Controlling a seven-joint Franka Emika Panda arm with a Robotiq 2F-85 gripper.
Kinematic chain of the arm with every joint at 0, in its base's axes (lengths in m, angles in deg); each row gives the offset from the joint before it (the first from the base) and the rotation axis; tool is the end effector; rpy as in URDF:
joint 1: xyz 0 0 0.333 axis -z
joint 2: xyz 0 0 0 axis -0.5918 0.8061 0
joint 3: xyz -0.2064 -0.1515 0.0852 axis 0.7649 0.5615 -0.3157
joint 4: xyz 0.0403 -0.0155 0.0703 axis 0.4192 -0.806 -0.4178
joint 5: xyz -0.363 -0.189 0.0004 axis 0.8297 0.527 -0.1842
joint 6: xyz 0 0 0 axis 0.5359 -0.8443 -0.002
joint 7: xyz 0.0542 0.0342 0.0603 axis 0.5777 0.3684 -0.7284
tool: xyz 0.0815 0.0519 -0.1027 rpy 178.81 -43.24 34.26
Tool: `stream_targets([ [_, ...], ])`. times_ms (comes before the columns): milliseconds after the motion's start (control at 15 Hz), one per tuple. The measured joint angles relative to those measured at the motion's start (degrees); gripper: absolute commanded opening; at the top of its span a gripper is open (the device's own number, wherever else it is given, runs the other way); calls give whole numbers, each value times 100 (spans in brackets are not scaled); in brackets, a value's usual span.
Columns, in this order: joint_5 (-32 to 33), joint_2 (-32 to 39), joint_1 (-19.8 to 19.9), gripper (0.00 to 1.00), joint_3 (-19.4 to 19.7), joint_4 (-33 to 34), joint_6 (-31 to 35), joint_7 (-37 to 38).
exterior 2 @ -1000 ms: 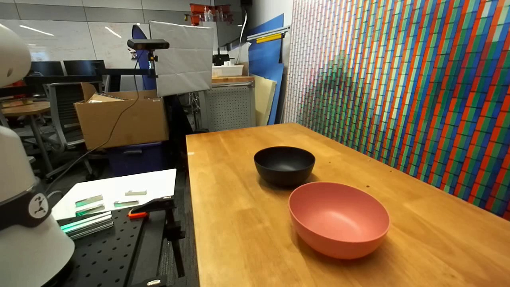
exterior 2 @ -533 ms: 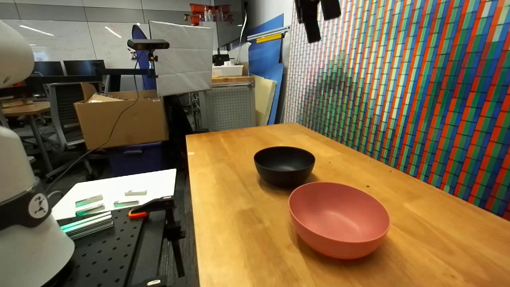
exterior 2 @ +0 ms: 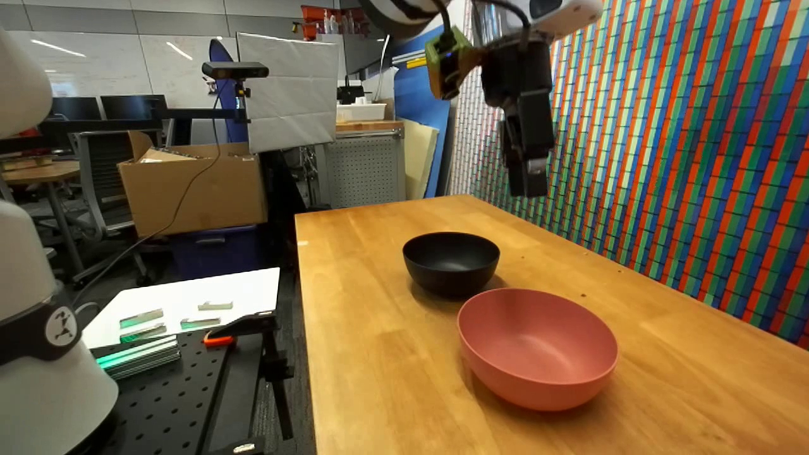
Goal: Put the orange bowl in the black bowl
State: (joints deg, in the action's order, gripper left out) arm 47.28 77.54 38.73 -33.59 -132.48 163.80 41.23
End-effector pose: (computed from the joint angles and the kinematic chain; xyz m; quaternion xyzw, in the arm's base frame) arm 0.5561 0.0273 0.2592 0.9732 -0.1787 0.0392 0.1396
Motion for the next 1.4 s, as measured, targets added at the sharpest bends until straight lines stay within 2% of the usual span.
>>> stream_targets([
  [333, 226, 949, -546, 100, 315, 213, 95, 426],
  [800, 437, 1707, -1078, 100, 773, 384, 112, 661],
  [867, 487, 1789, -1128, 75, 825, 399, 115, 692],
  [933, 540, 1868, -1174, 74, 869, 413, 116, 723],
  [1000, 594, 1939, -1221, 68, 911, 430, 117, 754],
  [1400, 680, 2121, -1352, 19, 1068, 556, 119, 806],
])
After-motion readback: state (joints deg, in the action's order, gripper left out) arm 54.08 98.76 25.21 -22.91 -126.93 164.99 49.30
